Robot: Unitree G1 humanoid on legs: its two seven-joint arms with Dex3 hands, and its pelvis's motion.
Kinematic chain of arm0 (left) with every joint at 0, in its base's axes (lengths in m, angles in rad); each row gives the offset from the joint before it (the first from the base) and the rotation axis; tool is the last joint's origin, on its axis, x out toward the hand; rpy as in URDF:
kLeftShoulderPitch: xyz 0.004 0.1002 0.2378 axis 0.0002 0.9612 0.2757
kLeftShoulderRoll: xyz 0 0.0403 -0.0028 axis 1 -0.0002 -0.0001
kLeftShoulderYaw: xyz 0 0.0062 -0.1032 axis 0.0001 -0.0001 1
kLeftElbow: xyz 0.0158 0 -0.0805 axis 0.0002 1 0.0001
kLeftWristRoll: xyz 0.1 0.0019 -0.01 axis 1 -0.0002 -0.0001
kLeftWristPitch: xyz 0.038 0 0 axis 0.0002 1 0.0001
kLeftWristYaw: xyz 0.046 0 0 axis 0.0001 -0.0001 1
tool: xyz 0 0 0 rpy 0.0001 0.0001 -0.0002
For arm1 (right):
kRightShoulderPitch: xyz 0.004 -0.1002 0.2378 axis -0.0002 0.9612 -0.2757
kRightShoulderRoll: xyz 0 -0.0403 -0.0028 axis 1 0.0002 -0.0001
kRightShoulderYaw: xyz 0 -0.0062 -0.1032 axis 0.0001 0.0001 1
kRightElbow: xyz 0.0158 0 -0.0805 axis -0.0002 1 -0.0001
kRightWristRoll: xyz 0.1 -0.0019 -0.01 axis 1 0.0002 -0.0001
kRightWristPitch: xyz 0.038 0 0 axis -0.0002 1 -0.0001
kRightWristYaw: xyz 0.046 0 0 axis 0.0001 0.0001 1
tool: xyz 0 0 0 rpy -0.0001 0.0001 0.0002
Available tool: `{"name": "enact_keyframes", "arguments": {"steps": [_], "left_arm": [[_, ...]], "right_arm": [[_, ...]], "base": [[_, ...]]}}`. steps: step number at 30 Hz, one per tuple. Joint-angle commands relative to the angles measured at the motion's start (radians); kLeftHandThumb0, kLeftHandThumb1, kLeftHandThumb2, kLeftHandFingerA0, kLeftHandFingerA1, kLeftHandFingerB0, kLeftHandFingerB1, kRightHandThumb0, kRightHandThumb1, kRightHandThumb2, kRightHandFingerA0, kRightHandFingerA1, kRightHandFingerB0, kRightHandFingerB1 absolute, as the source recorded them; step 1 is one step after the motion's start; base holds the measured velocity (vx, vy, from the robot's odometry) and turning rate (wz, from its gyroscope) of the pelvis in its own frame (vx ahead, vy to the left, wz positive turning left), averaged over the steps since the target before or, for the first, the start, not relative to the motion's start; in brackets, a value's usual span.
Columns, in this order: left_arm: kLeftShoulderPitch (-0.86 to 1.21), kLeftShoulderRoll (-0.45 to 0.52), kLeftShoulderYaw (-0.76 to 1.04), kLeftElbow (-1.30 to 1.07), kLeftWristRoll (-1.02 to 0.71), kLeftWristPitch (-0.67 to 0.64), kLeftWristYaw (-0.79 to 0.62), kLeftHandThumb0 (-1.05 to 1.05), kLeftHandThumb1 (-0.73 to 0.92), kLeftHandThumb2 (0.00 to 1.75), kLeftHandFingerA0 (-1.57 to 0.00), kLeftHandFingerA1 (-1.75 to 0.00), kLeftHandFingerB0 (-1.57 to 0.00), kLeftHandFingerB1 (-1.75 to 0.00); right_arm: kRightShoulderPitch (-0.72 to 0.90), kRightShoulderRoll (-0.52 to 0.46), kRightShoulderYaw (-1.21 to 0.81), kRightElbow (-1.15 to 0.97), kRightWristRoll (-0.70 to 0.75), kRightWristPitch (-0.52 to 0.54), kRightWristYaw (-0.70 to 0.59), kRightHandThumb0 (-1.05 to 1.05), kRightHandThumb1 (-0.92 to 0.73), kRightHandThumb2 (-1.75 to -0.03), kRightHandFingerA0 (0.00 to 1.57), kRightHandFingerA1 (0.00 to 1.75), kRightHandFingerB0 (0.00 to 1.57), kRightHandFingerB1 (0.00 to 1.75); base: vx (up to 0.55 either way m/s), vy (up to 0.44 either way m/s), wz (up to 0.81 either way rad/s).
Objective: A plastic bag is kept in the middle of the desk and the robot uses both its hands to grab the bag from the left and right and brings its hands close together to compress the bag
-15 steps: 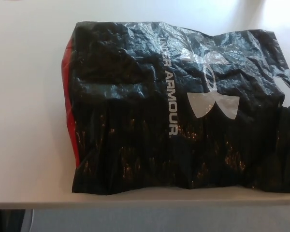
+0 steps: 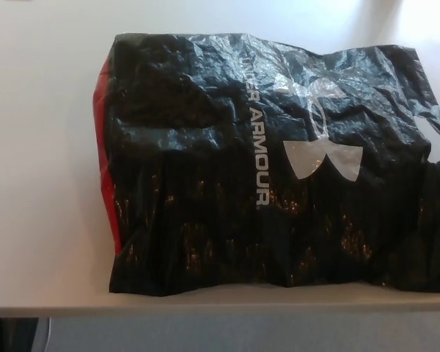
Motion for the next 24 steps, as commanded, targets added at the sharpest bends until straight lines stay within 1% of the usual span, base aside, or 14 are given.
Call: {"name": "enact_keyframes", "arguments": {"steps": [1, 2, 5, 6, 7, 8, 13, 17, 18, 19, 20, 21, 23, 24], "left_arm": [[0.019, -0.021, 0.019, -0.016, -0.075, -0.076, -0.044, -0.72, 0.87, 0.66, -0.27, -0.39, -0.25, -0.31], [0.014, -0.024, 0.028, 0.023, -0.067, -0.143, -0.06, -0.7, 0.89, 0.67, -0.28, -0.4, -0.24, -0.32], [0.007, -0.03, 0.04, 0.044, -0.078, -0.176, -0.07, -0.69, 0.88, 0.67, -0.27, -0.39, -0.25, -0.31], [0.007, -0.026, 0.049, 0.036, -0.079, -0.185, -0.07, -0.7, 0.89, 0.67, -0.28, -0.38, -0.25, -0.3], [0.01, -0.025, 0.054, 0.024, -0.075, -0.186, -0.066, -0.7, 0.89, 0.67, -0.28, -0.38, -0.25, -0.3], [-0.006, -0.006, 0.08, 0.021, -0.071, -0.21, -0.06, -0.72, 0.92, 0.65, -0.27, -0.38, -0.25, -0.29], [-0.076, 0.038, 0.184, -0.082, -0.125, -0.182, -0.012, -0.76, 0.92, 0.69, -0.27, -0.39, -0.21, -0.29], [-0.163, 0.103, 0.295, -0.185, -0.14, -0.094, 0.058, -0.81, 0.92, 0.7, -0.27, -0.41, -0.21, -0.29], [-0.203, 0.138, 0.324, -0.202, -0.155, -0.067, 0.078, -0.85, 0.77, 0.87, -0.22, -0.46, -0.19, -0.37], [-0.256, 0.184, 0.357, -0.217, -0.17, -0.042, 0.097, -0.79, 0.92, 0.74, -0.25, -0.43, -0.21, -0.31], [-0.285, 0.207, 0.374, -0.221, -0.169, -0.03, 0.103, -0.79, 0.92, 0.74, -0.25, -0.43, -0.21, -0.31], [-0.321, 0.238, 0.392, -0.228, -0.173, -0.006, 0.113, -0.78, 0.92, 0.73, -0.25, -0.43, -0.22, -0.3], [-0.373, 0.277, 0.415, -0.223, -0.16, 0.016, 0.122, -0.78, 0.92, 0.74, -0.25, -0.44, -0.21, -0.31], [-0.45, 0.333, 0.423, -0.226, -0.138, 0.061, 0.153, -0.78, 0.92, 0.75, -0.27, -0.46, -0.23, -0.31]], "right_arm": [[0.001, -0.011, -0.019, 0.016, 0.06, -0.118, 0.059, -0.65, -0.92, -0.76, 0.03, 0.27, 0.05, 0.24], [0.005, -0.007, -0.029, 0.028, 0.044, -0.163, 0.046, -0.64, -0.92, -0.75, 0.05, 0.27, 0.07, 0.24], [0.003, -0.005, -0.046, 0.06, 0.032, -0.237, 0.038, -0.57, -0.92, -0.73, 0.09, 0.3, 0.1, 0.29], [-0.004, -0.004, -0.058, 0.074, 0.03, -0.275, 0.031, -0.63, -0.7, -1.04, 0.0, 0.43, 0.05, 0.43], [-0.002, -0.005, -0.066, 0.078, 0.022, -0.292, 0.023, -0.63, -0.7, -1.04, 0.0, 0.43, 0.05, 0.43], [-0.017, -0.004, -0.077, 0.089, 0.031, -0.315, 0.019, -0.31, -0.69, -1.2, 0.0, 0.5, 0.0, 0.48], [-0.08, -0.015, -0.145, 0.022, 0.069, -0.319, -0.018, -0.31, -0.66, -1.18, 0.0, 0.49, 0.0, 0.47], [-0.136, -0.014, -0.214, -0.135, 0.1, -0.217, -0.076, -0.33, -0.64, -1.17, 0.0, 0.49, 0.0, 0.47], [-0.164, -0.036, -0.231, -0.182, 0.106, -0.166, -0.091, -0.77, -0.75, -1.06, 0.03, 0.42, 0.06, 0.41], [-0.21, -0.064, -0.25, -0.233, 0.114, -0.103, -0.111, -0.8, -0.73, -1.05, 0.02, 0.41, 0.06, 0.42], [-0.232, -0.073, -0.258, -0.264, 0.12, -0.063, -0.122, -0.8, -0.73, -1.05, 0.02, 0.41, 0.06, 0.42], [-0.266, -0.097, -0.265, -0.286, 0.124, -0.032, -0.12, -0.64, -0.91, -0.66, 0.05, 0.28, 0.09, 0.28], [-0.311, -0.138, -0.274, -0.302, 0.138, 0.018, -0.105, -0.67, -0.89, -0.7, 0.04, 0.22, 0.09, 0.23], [-0.406, -0.181, -0.278, -0.278, 0.112, 0.052, -0.123, -0.76, -0.66, -1.02, 0.05, 0.26, 0.06, 0.27]], "base": [[0.0, 0.0, 0.0], [0.0, 0.0, 0.0], [0.0, 0.0, 0.0], [0.0, 0.0, 0.0], [0.0, 0.0, 0.0], [0.0, 0.0, 0.0], [0.0, 0.0, 0.0], [0.0, 0.0, 0.0], [0.0, 0.0, 0.0], [0.0, 0.0, 0.0], [0.0, 0.0, 0.0], [0.0, 0.0, 0.0], [0.0, 0.0, 0.0], [0.0, 0.0, 0.0]]}}
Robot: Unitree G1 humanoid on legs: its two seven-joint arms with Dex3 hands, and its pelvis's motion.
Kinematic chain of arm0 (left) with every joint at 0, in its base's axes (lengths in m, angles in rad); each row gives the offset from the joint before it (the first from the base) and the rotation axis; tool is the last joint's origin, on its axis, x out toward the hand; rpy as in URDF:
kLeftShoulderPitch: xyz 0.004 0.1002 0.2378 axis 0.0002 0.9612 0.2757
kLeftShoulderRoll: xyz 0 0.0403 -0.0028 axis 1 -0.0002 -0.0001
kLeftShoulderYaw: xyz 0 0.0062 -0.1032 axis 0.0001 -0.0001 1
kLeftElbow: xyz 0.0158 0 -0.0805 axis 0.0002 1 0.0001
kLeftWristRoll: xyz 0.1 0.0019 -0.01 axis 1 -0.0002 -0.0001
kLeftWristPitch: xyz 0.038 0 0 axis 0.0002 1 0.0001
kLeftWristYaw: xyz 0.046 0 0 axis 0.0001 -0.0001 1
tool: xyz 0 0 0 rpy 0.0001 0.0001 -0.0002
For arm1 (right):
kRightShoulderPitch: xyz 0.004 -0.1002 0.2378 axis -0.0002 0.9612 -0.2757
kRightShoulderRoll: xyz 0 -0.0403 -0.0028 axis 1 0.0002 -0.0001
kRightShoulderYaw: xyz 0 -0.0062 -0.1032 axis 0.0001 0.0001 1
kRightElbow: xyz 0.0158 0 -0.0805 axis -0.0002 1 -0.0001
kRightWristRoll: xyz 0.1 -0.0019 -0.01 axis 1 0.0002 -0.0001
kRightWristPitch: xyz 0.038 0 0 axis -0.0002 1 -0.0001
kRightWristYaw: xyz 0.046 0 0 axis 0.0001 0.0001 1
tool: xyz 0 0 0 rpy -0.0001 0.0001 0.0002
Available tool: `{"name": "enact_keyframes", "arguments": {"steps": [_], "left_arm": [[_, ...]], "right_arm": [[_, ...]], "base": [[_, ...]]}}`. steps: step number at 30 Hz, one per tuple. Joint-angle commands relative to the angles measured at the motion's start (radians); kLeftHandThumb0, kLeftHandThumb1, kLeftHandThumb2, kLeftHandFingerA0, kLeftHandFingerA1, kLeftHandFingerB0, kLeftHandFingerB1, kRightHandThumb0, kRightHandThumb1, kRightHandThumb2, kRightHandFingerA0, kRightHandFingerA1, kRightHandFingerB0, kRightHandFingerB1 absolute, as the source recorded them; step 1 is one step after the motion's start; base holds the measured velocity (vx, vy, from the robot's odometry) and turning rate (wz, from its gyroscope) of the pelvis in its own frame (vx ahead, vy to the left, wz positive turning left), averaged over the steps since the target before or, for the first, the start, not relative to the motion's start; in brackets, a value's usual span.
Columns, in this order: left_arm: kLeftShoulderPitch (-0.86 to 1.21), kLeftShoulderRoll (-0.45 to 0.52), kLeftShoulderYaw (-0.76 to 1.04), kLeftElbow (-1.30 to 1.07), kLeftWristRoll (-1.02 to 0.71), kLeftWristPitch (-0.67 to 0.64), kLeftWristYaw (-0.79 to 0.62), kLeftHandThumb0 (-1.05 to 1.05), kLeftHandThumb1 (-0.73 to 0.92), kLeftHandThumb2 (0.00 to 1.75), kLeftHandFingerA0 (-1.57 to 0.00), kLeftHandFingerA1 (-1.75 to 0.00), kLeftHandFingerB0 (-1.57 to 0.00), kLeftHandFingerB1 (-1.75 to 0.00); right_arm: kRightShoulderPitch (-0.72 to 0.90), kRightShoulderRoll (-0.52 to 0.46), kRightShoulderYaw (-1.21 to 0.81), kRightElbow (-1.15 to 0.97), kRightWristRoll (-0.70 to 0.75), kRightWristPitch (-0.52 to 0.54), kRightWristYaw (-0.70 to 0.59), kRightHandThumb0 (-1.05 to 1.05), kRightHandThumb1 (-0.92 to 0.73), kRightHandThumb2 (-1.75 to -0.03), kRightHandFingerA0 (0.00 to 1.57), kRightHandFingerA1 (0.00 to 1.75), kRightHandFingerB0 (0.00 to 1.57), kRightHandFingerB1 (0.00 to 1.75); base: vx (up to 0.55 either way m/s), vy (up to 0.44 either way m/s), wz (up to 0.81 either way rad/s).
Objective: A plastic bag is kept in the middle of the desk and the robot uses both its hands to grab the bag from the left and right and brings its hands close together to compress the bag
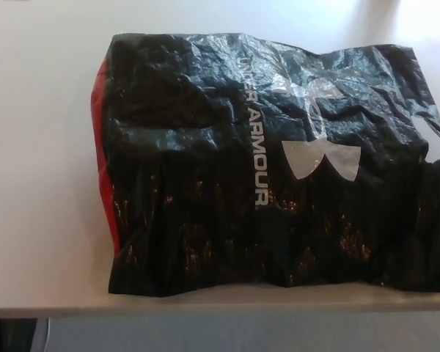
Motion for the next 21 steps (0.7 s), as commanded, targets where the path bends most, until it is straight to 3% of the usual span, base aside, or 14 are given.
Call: {"name": "enact_keyframes", "arguments": {"steps": [1, 3, 5, 7, 10, 11, 12, 13, 14, 15, 17, 19, 20, 21], "left_arm": [[-0.216, 0.175, 0.078, -0.025, -0.015, 0.169, 0.128, -0.78, 0.92, 0.76, -0.26, -0.47, -0.23, -0.32], [-0.29, 0.217, 0.069, -0.003, -0.003, 0.205, 0.137, -0.8, 0.92, 0.76, -0.25, -0.47, -0.24, -0.34], [-0.344, 0.239, 0.058, 0.02, 0.024, 0.222, 0.146, -0.81, 0.92, 0.77, -0.27, -0.49, -0.23, -0.35], [-0.511, 0.292, 0.004, 0.149, 0.104, 0.231, 0.174, -0.79, 0.92, 0.71, -0.32, -0.52, -0.24, -0.36], [-0.602, 0.315, -0.031, 0.224, 0.15, 0.252, 0.189, -0.77, 0.92, 0.7, -0.34, -0.52, -0.27, -0.37], [-0.649, 0.323, -0.06, 0.266, 0.172, 0.262, 0.192, -0.76, 0.92, 0.69, -0.33, -0.52, -0.26, -0.37], [-0.69, 0.33, -0.087, 0.305, 0.194, 0.271, 0.197, -0.76, 0.92, 0.69, -0.33, -0.52, -0.26, -0.37], [-0.721, 0.334, -0.11, 0.342, 0.212, 0.277, 0.199, -0.75, 0.92, 0.7, -0.32, -0.51, -0.26, -0.36], [-0.737, 0.333, -0.12, 0.362, 0.22, 0.276, 0.204, -0.74, 0.92, 0.7, -0.34, -0.51, -0.27, -0.35], [-0.755, 0.331, -0.131, 0.383, 0.229, 0.275, 0.211, -0.74, 0.92, 0.7, -0.34, -0.51, -0.27, -0.35], [-0.823, 0.324, -0.184, 0.509, 0.256, 0.254, 0.212, -0.74, 0.92, 0.71, -0.3, -0.52, -0.24, -0.35], [-0.85, 0.323, -0.204, 0.588, 0.277, 0.221, 0.222, -0.72, 0.92, 0.71, -0.28, -0.5, -0.24, -0.34], [-0.867, 0.319, -0.219, 0.648, 0.293, 0.191, 0.231, -0.71, 0.92, 0.73, -0.28, -0.51, -0.24, -0.37], [-0.873, 0.318, -0.224, 0.667, 0.297, 0.179, 0.235, -0.71, 0.92, 0.73, -0.28, -0.51, -0.24, -0.37]], "right_arm": [[-0.23, -0.144, -0.047, -0.035, 0.025, 0.226, -0.083, -0.77, -0.66, -1.02, 0.04, 0.27, 0.08, 0.27], [-0.324, -0.173, -0.046, 0.014, -0.008, 0.213, -0.094, -0.75, -0.67, -1.04, 0.03, 0.34, 0.05, 0.28], [-0.386, -0.189, -0.046, 0.052, -0.044, 0.19, -0.11, -0.76, -0.84, -0.67, 0.1, 0.37, 0.14, 0.24], [-0.535, -0.214, -0.004, 0.106, -0.084, 0.286, -0.149, -0.78, -0.69, -1.07, 0.04, 0.49, 0.0, 0.37], [-0.612, -0.226, 0.03, 0.152, -0.132, 0.314, -0.156, -0.75, -0.71, -1.06, 0.04, 0.43, 0.05, 0.33], [-0.657, -0.235, 0.051, 0.205, -0.15, 0.311, -0.152, -0.76, -0.9, -0.68, 0.04, 0.33, 0.09, 0.28], [-0.699, -0.242, 0.071, 0.259, -0.165, 0.305, -0.15, -0.76, -0.9, -0.68, 0.04, 0.33, 0.09, 0.28], [-0.735, -0.249, 0.091, 0.316, -0.165, 0.297, -0.131, -0.77, -0.71, -1.07, 0.03, 0.36, 0.05, 0.32], [-0.75, -0.251, 0.1, 0.341, -0.16, 0.294, -0.122, -0.75, -0.9, -0.68, 0.03, 0.29, 0.06, 0.27], [-0.767, -0.252, 0.11, 0.369, -0.151, 0.292, -0.11, -0.75, -0.9, -0.68, 0.03, 0.29, 0.06, 0.27], [-0.826, -0.254, 0.15, 0.481, -0.201, 0.301, -0.135, -0.84, -0.73, -1.07, 0.02, 0.37, 0.11, 0.33], [-0.847, -0.245, 0.169, 0.522, -0.217, 0.314, -0.159, -0.85, -0.73, -1.06, 0.0, 0.38, 0.12, 0.35], [-0.859, -0.233, 0.18, 0.549, -0.219, 0.328, -0.169, -0.75, -0.88, -0.67, 0.09, 0.31, 0.11, 0.27], [-0.863, -0.231, 0.185, 0.559, -0.219, 0.331, -0.172, -0.75, -0.88, -0.67, 0.09, 0.31, 0.11, 0.27]], "base": [[0.0, 0.0, 0.0], [0.0, 0.0, 0.0], [0.0, 0.0, 0.0], [0.0, 0.0, 0.0], [0.0, 0.0, 0.0], [0.0, 0.0, 0.0], [0.0, 0.0, 0.0], [0.0, 0.0, 0.0], [0.0, 0.0, 0.0], [0.0, 0.0, 0.0], [0.0, 0.0, 0.0], [0.0, 0.0, 0.0], [0.0, 0.0, 0.0], [0.0, 0.0, 0.0]]}}
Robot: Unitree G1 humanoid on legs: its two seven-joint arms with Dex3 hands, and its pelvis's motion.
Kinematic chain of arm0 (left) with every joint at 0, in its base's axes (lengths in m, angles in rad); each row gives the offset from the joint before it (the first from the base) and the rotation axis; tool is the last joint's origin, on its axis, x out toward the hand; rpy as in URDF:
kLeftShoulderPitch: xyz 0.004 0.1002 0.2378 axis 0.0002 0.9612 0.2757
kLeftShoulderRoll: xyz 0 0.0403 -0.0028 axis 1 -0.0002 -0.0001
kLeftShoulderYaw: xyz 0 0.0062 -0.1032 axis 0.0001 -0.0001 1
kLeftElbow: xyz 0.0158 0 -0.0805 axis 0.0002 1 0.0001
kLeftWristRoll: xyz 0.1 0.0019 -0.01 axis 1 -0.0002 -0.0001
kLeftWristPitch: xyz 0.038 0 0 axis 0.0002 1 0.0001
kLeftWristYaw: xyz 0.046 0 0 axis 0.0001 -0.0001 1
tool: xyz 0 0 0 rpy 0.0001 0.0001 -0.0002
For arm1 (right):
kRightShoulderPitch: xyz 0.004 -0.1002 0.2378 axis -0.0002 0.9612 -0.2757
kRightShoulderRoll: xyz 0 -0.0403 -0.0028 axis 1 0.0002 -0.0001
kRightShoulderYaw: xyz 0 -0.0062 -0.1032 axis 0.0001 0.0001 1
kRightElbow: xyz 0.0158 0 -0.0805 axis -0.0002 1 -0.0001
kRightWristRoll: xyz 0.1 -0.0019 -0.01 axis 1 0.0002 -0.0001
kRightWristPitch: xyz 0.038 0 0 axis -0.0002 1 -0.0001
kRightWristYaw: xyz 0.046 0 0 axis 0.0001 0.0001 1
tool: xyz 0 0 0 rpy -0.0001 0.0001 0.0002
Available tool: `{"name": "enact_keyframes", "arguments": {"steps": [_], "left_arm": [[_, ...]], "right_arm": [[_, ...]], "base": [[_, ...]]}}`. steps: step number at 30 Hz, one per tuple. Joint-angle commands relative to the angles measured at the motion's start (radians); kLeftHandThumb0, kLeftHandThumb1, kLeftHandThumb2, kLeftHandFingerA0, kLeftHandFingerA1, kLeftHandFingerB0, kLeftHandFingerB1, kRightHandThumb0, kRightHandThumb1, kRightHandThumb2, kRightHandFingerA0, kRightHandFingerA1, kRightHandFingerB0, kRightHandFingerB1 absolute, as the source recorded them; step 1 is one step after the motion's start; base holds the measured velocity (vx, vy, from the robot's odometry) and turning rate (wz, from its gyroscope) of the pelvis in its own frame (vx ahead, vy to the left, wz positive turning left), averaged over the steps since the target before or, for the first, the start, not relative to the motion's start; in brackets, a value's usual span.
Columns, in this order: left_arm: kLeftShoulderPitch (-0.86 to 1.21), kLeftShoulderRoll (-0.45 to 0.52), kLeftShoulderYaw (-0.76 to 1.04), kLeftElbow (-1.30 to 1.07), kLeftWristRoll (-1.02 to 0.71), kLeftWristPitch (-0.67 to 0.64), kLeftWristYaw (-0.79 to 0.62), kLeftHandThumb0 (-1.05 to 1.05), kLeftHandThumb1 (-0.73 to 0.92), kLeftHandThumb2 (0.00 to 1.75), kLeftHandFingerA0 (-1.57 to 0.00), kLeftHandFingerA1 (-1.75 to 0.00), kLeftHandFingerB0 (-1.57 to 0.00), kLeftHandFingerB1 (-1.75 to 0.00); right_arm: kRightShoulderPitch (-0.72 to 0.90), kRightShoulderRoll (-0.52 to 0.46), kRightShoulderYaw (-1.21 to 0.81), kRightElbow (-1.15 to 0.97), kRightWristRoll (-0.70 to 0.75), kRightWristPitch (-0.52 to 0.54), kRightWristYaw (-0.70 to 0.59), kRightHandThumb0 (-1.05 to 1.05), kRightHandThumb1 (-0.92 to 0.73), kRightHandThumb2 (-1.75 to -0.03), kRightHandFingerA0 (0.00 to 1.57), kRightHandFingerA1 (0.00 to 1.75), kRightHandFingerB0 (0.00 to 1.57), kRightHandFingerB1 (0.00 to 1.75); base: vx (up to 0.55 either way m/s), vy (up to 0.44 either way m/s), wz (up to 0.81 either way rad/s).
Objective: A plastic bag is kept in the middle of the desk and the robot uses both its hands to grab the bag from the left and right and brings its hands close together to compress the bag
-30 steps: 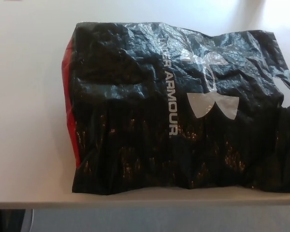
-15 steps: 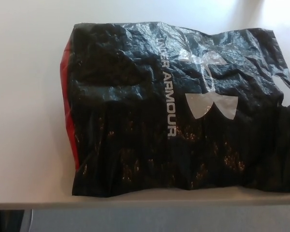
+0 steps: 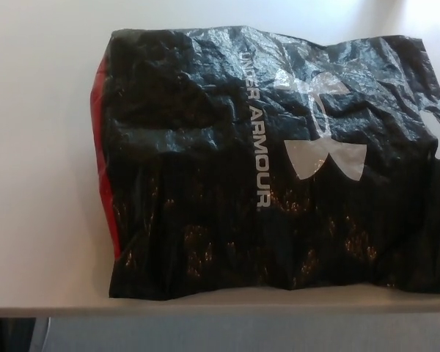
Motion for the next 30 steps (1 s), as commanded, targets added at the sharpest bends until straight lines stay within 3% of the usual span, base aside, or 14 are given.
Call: {"name": "enact_keyframes", "arguments": {"steps": [1, 2, 4, 5, 6, 7, 8, 9, 10, 13, 14, 15, 25, 30], "left_arm": [[-0.109, 0.002, -0.077, 0.299, 0.127, -0.028, 0.073, -0.74, 0.92, 0.71, -0.32, -0.51, -0.24, -0.35], [-0.118, -0.009, -0.086, 0.326, 0.122, -0.024, 0.074, -0.72, 0.92, 0.72, -0.31, -0.5, -0.24, -0.35], [-0.12, -0.028, -0.105, 0.362, 0.12, -0.02, 0.074, -0.68, 0.92, 0.72, -0.29, -0.48, -0.22, -0.34], [-0.128, -0.037, -0.112, 0.395, 0.116, -0.026, 0.069, -0.73, 0.92, 0.72, -0.26, -0.47, -0.21, -0.33], [-0.141, -0.053, -0.126, 0.458, 0.117, -0.042, 0.07, -0.73, 0.92, 0.71, -0.28, -0.48, -0.22, -0.35], [-0.148, -0.056, -0.136, 0.489, 0.127, -0.06, 0.082, -0.73, 0.92, 0.71, -0.28, -0.48, -0.22, -0.35], [-0.152, -0.067, -0.142, 0.514, 0.121, -0.057, 0.081, -0.73, 0.92, 0.7, -0.29, -0.46, -0.23, -0.33], [-0.158, -0.085, -0.161, 0.558, 0.128, -0.052, 0.083, -0.7, 0.92, 0.7, -0.28, -0.46, -0.23, -0.33], [-0.164, -0.09, -0.175, 0.588, 0.138, -0.056, 0.086, -0.67, 0.92, 0.72, -0.27, -0.45, -0.23, -0.34], [-0.175, -0.088, -0.202, 0.647, 0.151, -0.06, 0.092, -0.65, 0.92, 0.74, -0.27, -0.44, -0.22, -0.33], [-0.184, -0.093, -0.214, 0.676, 0.156, -0.067, 0.098, -0.66, 0.92, 0.74, -0.27, -0.44, -0.23, -0.33], [-0.192, -0.105, -0.217, 0.697, 0.144, -0.052, 0.097, -0.65, 0.92, 0.72, -0.27, -0.43, -0.24, -0.32], [-0.208, -0.184, -0.311, 0.837, 0.185, -0.009, 0.157, -0.65, 0.92, 0.73, -0.31, -0.4, -0.26, -0.32], [-0.197, -0.243, -0.336, 0.847, 0.191, -0.013, 0.182, -0.62, 0.92, 0.74, -0.29, -0.42, -0.24, -0.33]], "right_arm": [[-0.081, -0.007, 0.076, 0.188, -0.122, 0.081, -0.091, -0.76, -0.9, -0.68, 0.1, 0.33, 0.1, 0.25], [-0.088, -0.005, 0.089, 0.214, -0.135, 0.08, -0.099, -0.76, -0.71, -1.07, 0.04, 0.41, 0.05, 0.3], [-0.099, 0.001, 0.108, 0.265, -0.143, 0.068, -0.114, -0.76, -0.71, -1.07, 0.03, 0.41, 0.04, 0.31], [-0.101, 0.005, 0.117, 0.287, -0.149, 0.07, -0.121, -0.77, -0.9, -0.69, 0.08, 0.29, 0.09, 0.24], [-0.106, 0.011, 0.135, 0.334, -0.161, 0.069, -0.134, -0.73, -0.7, -1.09, 0.0, 0.38, 0.08, 0.33], [-0.111, 0.01, 0.145, 0.36, -0.166, 0.059, -0.14, -0.73, -0.7, -1.09, 0.0, 0.38, 0.08, 0.33], [-0.118, 0.014, 0.159, 0.393, -0.179, 0.059, -0.16, -0.82, -0.86, -0.73, 0.08, 0.32, 0.11, 0.24], [-0.12, 0.027, 0.174, 0.439, -0.189, 0.052, -0.181, -0.85, -0.75, -1.07, 0.0, 0.42, 0.13, 0.33], [-0.121, 0.034, 0.183, 0.465, -0.191, 0.044, -0.192, -0.71, -0.7, -1.07, 0.01, 0.44, 0.07, 0.38], [-0.129, 0.049, 0.201, 0.514, -0.189, 0.021, -0.209, -0.83, -0.74, -1.06, 0.0, 0.42, 0.12, 0.36], [-0.131, 0.058, 0.205, 0.53, -0.185, 0.019, -0.212, -0.77, -0.86, -0.69, 0.09, 0.31, 0.12, 0.25], [-0.133, 0.076, 0.219, 0.546, -0.192, 0.024, -0.223, -0.84, -0.74, -1.07, 0.0, 0.4, 0.14, 0.36], [-0.099, 0.223, 0.316, 0.661, -0.224, 0.04, -0.257, -0.7, -0.72, -1.08, 0.02, 0.41, 0.05, 0.39], [-0.094, 0.309, 0.284, 0.693, -0.158, 0.027, -0.217, -0.81, -0.75, -1.07, 0.01, 0.31, 0.11, 0.32]], "base": [[0.0, 0.0, 0.0], [0.0, 0.0, 0.0], [0.0, 0.0, 0.0], [0.0, 0.0, 0.0], [0.0, 0.0, 0.0], [0.0, 0.0, 0.0], [0.0, 0.0, 0.0], [0.0, 0.0, 0.0], [0.0, 0.0, 0.0], [0.0, 0.0, 0.0], [0.0, 0.0, 0.0], [0.0, 0.0, 0.0], [0.0, 0.0, 0.0], [0.0, 0.0, 0.0]]}}
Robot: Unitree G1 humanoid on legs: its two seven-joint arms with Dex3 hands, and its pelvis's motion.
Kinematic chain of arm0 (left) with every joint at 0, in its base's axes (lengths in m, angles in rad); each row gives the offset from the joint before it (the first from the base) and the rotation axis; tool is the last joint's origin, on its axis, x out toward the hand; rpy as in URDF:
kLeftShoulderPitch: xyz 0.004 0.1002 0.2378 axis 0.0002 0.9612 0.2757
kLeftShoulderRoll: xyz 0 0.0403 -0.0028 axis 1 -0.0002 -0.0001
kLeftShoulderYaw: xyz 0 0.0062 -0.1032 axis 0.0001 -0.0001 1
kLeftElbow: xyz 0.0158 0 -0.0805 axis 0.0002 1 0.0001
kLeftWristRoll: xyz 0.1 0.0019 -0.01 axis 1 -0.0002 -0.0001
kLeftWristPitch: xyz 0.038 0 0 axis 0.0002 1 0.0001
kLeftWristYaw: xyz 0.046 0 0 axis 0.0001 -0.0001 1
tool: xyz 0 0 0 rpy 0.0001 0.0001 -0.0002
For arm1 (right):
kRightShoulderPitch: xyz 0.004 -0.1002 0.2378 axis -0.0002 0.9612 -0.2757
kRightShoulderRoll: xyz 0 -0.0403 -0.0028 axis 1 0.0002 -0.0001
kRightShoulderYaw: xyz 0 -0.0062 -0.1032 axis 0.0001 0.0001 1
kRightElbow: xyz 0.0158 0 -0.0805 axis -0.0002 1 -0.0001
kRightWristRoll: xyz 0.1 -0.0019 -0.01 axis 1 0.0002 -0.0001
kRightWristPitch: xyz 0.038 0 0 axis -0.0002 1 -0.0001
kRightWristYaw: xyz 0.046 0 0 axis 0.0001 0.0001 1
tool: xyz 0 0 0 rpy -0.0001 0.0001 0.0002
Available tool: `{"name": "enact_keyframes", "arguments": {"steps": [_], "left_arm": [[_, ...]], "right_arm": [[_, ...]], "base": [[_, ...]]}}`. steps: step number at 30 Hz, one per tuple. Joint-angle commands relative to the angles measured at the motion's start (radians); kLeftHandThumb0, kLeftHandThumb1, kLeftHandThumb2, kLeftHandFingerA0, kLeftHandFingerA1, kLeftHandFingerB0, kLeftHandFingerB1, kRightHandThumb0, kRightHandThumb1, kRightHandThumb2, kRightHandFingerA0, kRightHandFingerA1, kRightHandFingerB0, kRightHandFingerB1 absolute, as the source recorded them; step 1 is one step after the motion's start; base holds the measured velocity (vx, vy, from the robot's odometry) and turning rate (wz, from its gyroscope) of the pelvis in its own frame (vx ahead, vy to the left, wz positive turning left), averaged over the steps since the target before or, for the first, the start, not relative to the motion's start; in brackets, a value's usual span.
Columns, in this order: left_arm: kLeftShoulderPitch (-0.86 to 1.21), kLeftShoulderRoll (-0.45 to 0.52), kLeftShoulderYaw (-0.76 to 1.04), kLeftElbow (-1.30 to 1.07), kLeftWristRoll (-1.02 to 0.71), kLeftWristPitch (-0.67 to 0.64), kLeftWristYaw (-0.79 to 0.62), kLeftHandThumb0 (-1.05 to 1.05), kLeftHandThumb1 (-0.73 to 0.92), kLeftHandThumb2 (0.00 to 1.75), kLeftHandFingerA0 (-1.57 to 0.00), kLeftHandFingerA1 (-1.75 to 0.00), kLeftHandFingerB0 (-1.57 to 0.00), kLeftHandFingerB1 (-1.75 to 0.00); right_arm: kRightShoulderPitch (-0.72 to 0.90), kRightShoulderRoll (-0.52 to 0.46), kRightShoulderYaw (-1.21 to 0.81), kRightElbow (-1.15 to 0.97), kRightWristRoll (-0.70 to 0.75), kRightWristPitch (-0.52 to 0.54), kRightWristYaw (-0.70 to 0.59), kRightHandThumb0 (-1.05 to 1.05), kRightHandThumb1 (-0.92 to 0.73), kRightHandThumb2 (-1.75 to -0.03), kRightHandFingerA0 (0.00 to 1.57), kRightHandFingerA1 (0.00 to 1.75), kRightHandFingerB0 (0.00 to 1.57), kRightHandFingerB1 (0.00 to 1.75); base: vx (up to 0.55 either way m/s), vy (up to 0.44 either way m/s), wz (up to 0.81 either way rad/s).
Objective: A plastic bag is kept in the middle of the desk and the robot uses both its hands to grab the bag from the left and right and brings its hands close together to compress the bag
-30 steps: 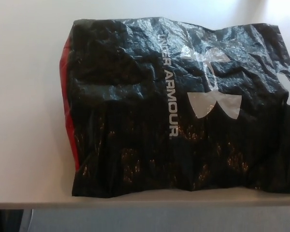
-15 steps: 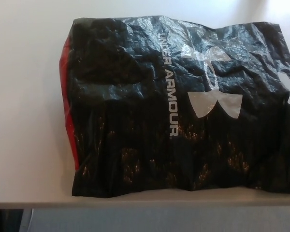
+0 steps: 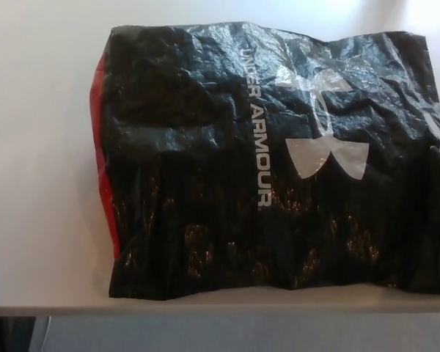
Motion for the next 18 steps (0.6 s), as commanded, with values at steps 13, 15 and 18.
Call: {"name": "enact_keyframes", "arguments": {"steps": [13, 15, 18], "left_arm": [[-0.021, -0.247, -0.067, 0.015, 0.009, 0.013, 0.029, -0.65, 0.92, 0.78, -0.24, -0.42, -0.2, -0.32], [-0.028, -0.295, -0.069, 0.016, 0.001, 0.014, 0.043, -0.66, 0.92, 0.77, -0.25, -0.41, -0.2, -0.31], [-0.031, -0.327, -0.071, 0.012, 0.0, 0.009, 0.042, -0.66, 0.92, 0.79, -0.21, -0.42, -0.19, -0.32]], "right_arm": [[-0.04, 0.24, 0.029, 0.046, 0.012, 0.016, -0.032, -0.78, -0.75, -1.09, 0.03, 0.27, 0.08, 0.28], [-0.047, 0.277, 0.041, 0.031, 0.005, 0.014, -0.044, -0.77, -0.75, -1.09, 0.03, 0.3, 0.09, 0.31], [-0.045, 0.297, 0.06, 0.012, -0.008, 0.016, -0.052, -0.68, -0.74, -1.12, 0.0, 0.34, 0.02, 0.33]], "base": [[0.0, 0.0, 0.0], [0.0, 0.0, 0.0], [0.0, 0.0, 0.0]]}}
